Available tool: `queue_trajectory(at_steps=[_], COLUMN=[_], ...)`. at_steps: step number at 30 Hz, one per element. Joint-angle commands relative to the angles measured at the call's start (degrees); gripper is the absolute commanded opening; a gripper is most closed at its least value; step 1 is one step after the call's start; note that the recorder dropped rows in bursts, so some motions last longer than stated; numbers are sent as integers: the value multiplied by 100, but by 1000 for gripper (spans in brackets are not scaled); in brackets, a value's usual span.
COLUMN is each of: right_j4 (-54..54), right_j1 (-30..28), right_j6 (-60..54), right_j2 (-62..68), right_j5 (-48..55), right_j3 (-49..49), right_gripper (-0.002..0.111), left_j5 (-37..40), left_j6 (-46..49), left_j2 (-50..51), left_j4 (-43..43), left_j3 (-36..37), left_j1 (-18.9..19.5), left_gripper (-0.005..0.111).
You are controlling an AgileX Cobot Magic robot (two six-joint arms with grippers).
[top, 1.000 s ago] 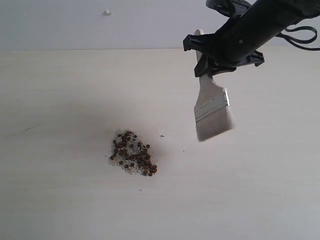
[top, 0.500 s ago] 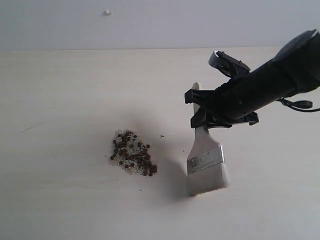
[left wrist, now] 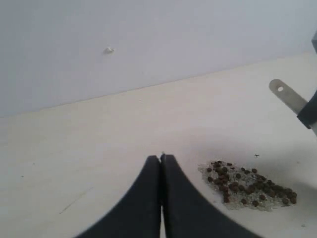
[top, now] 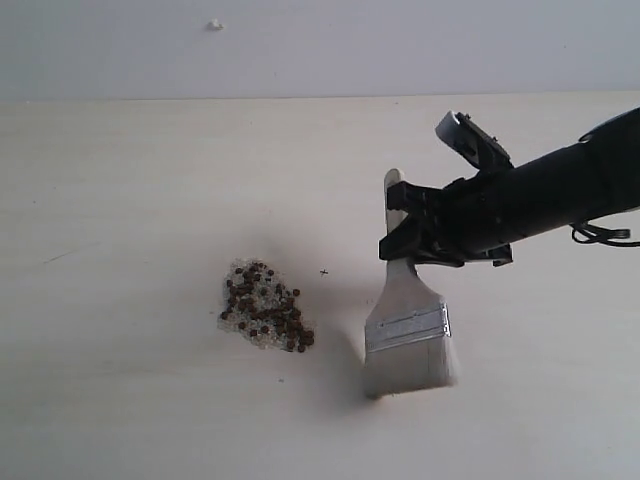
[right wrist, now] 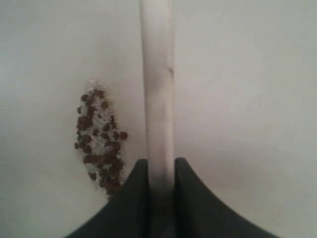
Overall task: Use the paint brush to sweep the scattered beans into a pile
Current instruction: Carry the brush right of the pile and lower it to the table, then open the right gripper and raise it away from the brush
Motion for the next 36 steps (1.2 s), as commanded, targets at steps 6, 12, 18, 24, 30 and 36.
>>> queue_trajectory(at_steps=[6,12,18,24,30,36], right_j4=[-302,-394,-813,-942,-2188,-2430], right_j1=[-35,-35,-35,-35,43,664], right_j6=[333,333,392,392,799,1213], right_j2=[384,348,270,-336,-1572,-3440], right_j5=[-537,-979,-1392,-1962,-2340,-4104], right_j3=[26,26,15,15,214,1584], right_gripper=[0,11,35,40,0,0], left_j5=[5,5,5,5,5,5], left_j6=[-27,-27,-27,-27,-27,-27], left_j2=[-28,-28,-28,-28,-28,-28], left_j4=[22,22,22,22,22,22], left_j3=[-4,-4,-4,-4,-4,-4], left_j1=[7,7,7,7,7,7], left_gripper=[0,0,0,0,0,0])
